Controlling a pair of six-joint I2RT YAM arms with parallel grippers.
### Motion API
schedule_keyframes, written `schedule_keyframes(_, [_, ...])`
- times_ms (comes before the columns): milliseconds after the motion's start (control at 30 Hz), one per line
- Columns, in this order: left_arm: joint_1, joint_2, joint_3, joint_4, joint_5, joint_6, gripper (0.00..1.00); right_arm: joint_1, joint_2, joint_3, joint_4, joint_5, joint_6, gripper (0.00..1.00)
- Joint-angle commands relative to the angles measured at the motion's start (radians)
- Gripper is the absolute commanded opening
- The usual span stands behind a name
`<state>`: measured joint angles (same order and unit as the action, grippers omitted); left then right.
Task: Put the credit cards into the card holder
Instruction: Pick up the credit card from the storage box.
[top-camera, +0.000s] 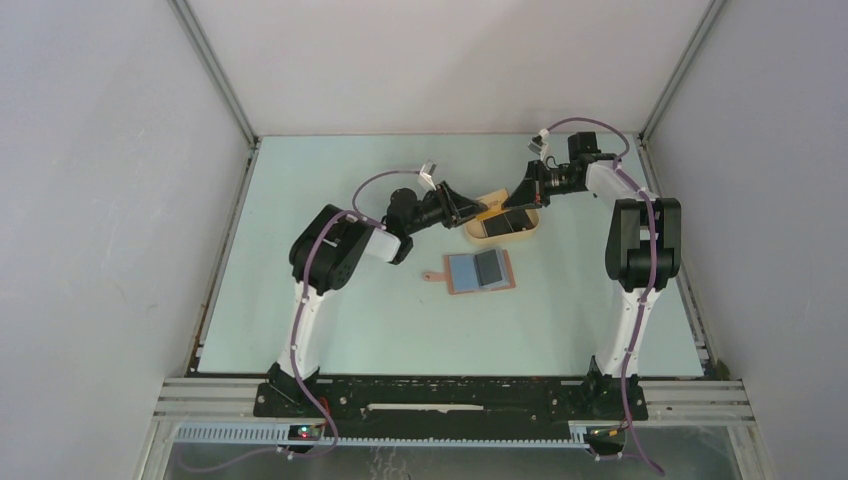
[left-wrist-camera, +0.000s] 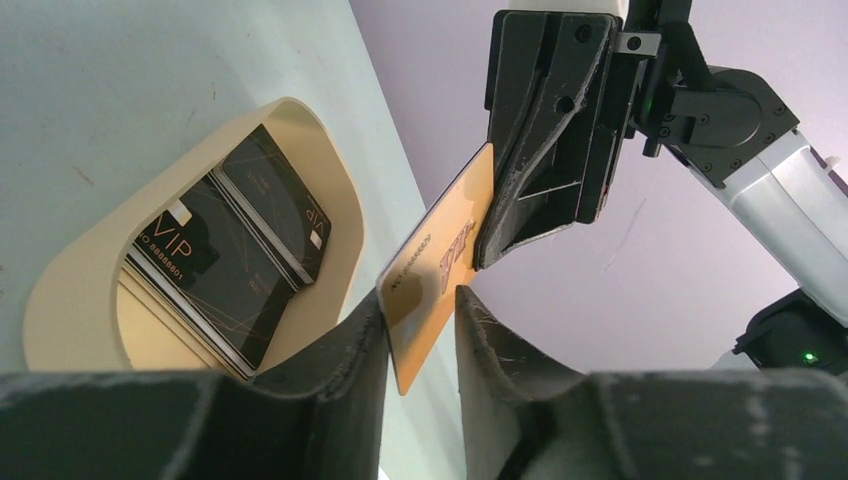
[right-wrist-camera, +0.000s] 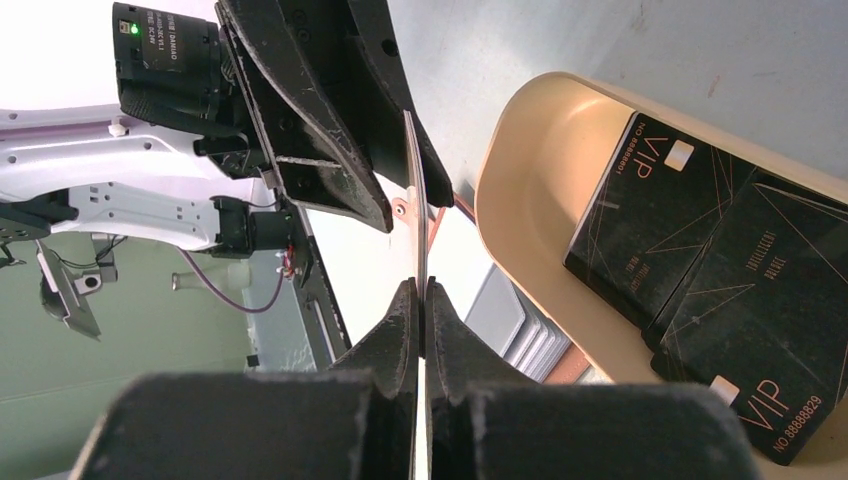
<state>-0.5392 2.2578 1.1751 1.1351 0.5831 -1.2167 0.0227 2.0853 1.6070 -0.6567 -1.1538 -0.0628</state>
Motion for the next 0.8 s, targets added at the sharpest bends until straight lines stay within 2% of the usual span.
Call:
schedule_keyframes(0, [-0.011, 0.005, 0.078, 0.075, 0.029, -0.025, 0.31, 0.028, -0.017, -0.013, 0.020, -0.007, 0.012, 0.00])
schedule_keyframes(100, [-0.011, 0.009, 0.084, 0.075, 0.037, -0.027, 0.23, 0.031, -0.015, -0.013, 0.020, -0.003, 0.012, 0.00])
schedule_keyframes(200, [-0.011, 0.016, 0.091, 0.084, 0.050, -0.024, 0.07, 0.030, -0.013, -0.013, 0.018, -0.003, 0.010, 0.00])
schedule_keyframes(267, [-0.008, 0.021, 0.091, 0.098, 0.058, -0.023, 0.00, 0.025, -0.014, -0.012, 0.015, -0.010, 0.005, 0.00])
schedule_keyframes(533, [0.018, 0.048, 0.076, 0.204, 0.097, -0.079, 0.00, -0.015, -0.030, -0.016, 0.002, -0.085, -0.009, 0.42])
schedule_keyframes(633, [0.018, 0.048, 0.084, 0.214, 0.123, -0.085, 0.00, -0.046, -0.029, -0.015, 0.002, -0.118, -0.009, 0.47])
schedule_keyframes(767, [0.019, 0.050, 0.089, 0.228, 0.148, -0.094, 0.00, -0.055, -0.029, -0.013, 0.002, -0.165, -0.008, 0.49])
